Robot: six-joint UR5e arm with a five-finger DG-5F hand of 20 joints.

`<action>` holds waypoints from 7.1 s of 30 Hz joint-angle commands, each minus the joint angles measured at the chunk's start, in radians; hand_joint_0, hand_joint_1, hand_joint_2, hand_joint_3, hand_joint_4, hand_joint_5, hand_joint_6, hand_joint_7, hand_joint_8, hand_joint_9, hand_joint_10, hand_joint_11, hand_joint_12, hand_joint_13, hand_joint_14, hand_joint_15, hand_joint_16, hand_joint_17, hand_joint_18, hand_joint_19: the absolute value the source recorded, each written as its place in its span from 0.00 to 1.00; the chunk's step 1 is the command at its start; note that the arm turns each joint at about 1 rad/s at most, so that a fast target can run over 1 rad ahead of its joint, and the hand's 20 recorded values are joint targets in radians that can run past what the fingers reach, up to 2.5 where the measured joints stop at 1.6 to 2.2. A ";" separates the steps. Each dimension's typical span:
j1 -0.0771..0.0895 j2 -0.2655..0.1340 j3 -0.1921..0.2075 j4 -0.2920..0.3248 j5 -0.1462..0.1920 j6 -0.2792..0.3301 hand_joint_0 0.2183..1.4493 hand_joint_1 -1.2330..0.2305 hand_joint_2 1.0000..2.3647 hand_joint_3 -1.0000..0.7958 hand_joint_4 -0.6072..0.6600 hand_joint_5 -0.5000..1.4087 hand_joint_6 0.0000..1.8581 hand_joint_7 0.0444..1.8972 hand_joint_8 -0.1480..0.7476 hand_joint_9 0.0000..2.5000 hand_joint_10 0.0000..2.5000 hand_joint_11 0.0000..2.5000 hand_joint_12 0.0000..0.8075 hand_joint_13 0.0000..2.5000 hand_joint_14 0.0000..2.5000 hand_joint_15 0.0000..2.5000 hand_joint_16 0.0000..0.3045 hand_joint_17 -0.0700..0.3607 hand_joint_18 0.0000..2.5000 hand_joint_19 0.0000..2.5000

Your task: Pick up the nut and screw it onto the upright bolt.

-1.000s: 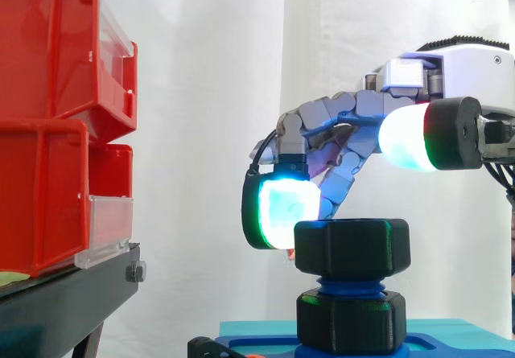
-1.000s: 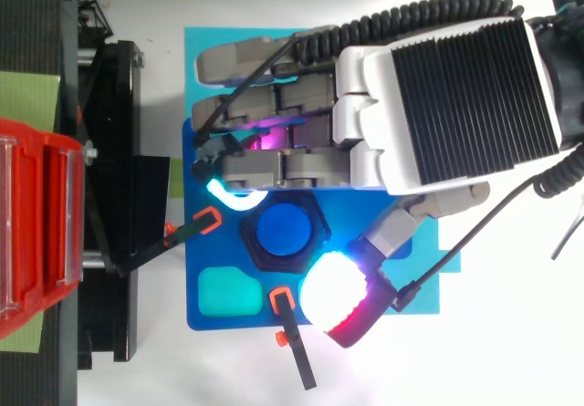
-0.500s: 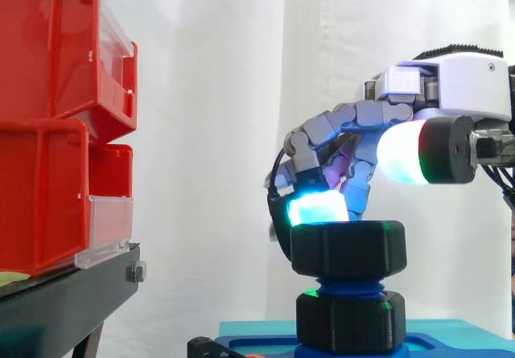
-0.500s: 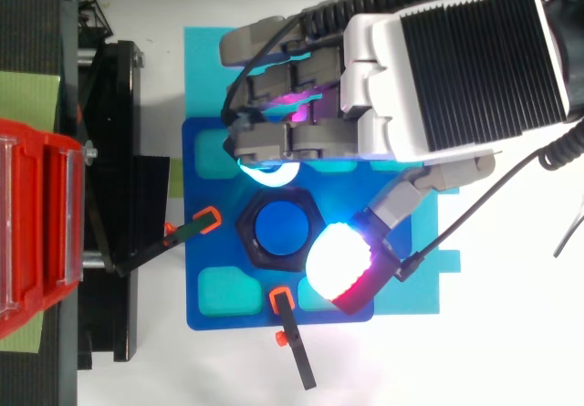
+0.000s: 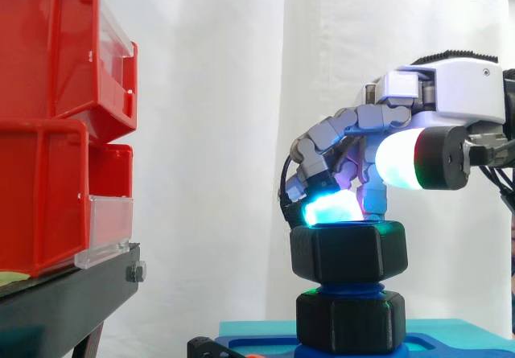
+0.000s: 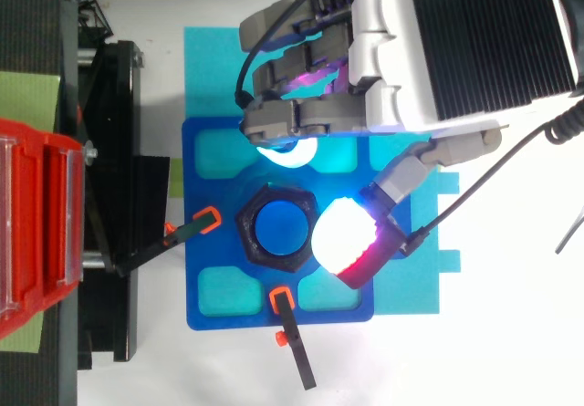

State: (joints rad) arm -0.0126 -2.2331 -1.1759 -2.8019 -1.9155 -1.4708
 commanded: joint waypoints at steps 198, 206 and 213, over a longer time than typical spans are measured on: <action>0.036 -0.034 0.058 0.068 -0.089 0.058 0.25 0.74 0.00 0.28 0.66 0.21 0.27 0.38 0.41 0.34 0.00 0.00 0.32 0.20 0.00 0.00 0.09 0.31 0.08 0.00; 0.042 -0.037 0.048 0.074 -0.088 0.063 0.25 0.75 0.00 0.28 0.66 0.21 0.27 0.38 0.42 0.32 0.00 0.00 0.33 0.20 0.00 0.00 0.09 0.31 0.07 0.00; 0.043 -0.037 0.028 0.082 -0.080 0.030 0.24 0.76 0.00 0.28 0.65 0.21 0.27 0.38 0.41 0.30 0.00 0.00 0.35 0.17 0.00 0.00 0.10 0.32 0.05 0.00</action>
State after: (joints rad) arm 0.0302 -2.2701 -1.1379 -2.7244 -1.9979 -1.4283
